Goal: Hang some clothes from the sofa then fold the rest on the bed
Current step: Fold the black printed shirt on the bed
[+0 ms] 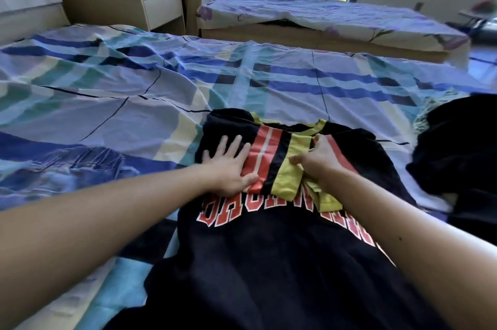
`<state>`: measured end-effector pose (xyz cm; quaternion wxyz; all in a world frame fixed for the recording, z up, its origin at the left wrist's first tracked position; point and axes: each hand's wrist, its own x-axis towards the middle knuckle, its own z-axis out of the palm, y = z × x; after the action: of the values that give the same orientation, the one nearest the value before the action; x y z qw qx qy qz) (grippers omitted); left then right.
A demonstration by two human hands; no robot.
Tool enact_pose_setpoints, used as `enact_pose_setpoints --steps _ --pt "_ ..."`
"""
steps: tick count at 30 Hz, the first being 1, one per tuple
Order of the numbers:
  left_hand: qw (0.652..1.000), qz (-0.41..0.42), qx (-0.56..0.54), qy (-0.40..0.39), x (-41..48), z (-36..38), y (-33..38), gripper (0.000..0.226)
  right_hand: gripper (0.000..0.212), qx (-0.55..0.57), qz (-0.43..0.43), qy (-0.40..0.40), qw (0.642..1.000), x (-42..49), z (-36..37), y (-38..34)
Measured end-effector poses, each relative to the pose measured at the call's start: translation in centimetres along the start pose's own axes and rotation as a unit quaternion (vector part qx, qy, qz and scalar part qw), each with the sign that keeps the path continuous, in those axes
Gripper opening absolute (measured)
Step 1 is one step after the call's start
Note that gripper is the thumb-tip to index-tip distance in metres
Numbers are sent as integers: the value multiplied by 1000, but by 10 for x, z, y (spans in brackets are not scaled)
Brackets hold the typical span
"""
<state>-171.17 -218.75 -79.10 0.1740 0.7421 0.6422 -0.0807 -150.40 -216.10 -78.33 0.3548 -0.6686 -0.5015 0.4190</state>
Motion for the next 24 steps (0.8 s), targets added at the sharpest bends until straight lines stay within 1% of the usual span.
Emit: enact_pose_setpoints --steps 3,4,5,8,10,12,14,15,16,18,20,21,22,23,24 --pt "998 -56 -11 26 -5 13 -5 100 89 -68 -75 5 995 8 -5 4" --pt "997 -72 -10 21 -6 13 -8 105 90 -102 -94 1 990 6 -9 2" --pt "996 -85 -2 13 -8 11 -10 108 86 -134 -111 -2 985 5 -14 0" --pt "992 -111 61 -1 -7 -3 -10 112 78 -186 -165 24 968 11 -26 3" --pt "988 -120 93 37 -1 -19 -4 103 73 -225 -186 45 955 22 -38 4" --pt "984 -112 98 100 17 -37 2 86 72 -264 -190 54 944 40 -55 4" --pt "979 -91 107 146 40 -52 2 71 79 -308 -180 48 933 59 -74 -1" --pt "978 -84 110 158 55 -56 1 69 85 -340 -160 34 926 71 -83 -2" --pt "977 -81 110 163 66 -60 -3 72 92 -374 -132 12 918 81 -92 -3" --pt "979 -77 113 148 89 -64 -8 90 109 -440 -68 -49 894 95 -105 -5" --pt "986 -74 106 102 107 -66 -10 114 120 -462 -42 -103 880 101 -112 -7" --pt "990 -78 84 77 113 -67 -10 123 122 -461 -36 -116 879 105 -113 -6" --pt "993 -82 58 58 118 -70 -10 126 122 -457 -33 -121 881 110 -115 -6" --pt "994 -89 37 49 119 -73 -8 122 117 -450 -28 -119 884 115 -116 -6" --pt "994 -90 31 54 120 -76 -6 110 105 -448 -22 -120 886 118 -117 -7"
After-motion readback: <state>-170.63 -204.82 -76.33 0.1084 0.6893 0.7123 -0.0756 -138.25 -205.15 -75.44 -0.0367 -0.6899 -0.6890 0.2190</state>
